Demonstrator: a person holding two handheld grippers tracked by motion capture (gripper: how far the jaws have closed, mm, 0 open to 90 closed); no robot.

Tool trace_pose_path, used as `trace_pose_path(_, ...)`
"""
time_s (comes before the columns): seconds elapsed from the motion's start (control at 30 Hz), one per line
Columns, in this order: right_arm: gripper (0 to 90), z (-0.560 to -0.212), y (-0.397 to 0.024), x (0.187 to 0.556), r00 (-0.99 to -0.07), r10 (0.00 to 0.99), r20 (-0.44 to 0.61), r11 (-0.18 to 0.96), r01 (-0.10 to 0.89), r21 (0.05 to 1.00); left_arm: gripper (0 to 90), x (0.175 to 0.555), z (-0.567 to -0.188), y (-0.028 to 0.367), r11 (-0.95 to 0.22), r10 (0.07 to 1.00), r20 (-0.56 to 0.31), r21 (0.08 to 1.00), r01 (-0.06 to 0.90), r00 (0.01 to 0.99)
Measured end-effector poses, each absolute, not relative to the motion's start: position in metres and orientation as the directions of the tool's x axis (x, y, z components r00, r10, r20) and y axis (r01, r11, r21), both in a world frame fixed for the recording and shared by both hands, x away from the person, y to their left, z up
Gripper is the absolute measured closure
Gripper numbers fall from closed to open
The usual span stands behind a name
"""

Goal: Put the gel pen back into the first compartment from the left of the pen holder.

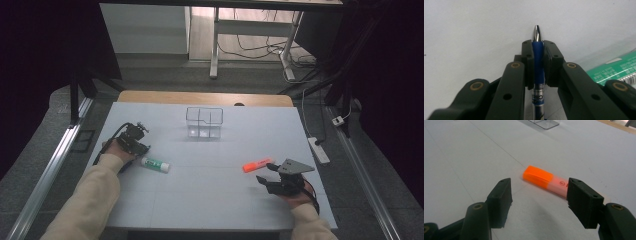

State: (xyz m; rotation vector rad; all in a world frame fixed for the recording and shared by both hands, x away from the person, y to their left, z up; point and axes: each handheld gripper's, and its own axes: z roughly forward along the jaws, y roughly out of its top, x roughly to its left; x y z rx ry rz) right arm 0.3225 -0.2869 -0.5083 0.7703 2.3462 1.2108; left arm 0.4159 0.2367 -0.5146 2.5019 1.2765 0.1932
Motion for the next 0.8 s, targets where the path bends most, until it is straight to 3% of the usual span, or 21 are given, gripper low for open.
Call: trace_pose_path(0.8,37.0,-0.508,-0.288,0.322,-0.765,0.636,-0.095,0.473,0.289,0.832,79.6,0.396,-0.487,0.258,-0.494,0.816,-0.024,0.493,0.717,0.578)
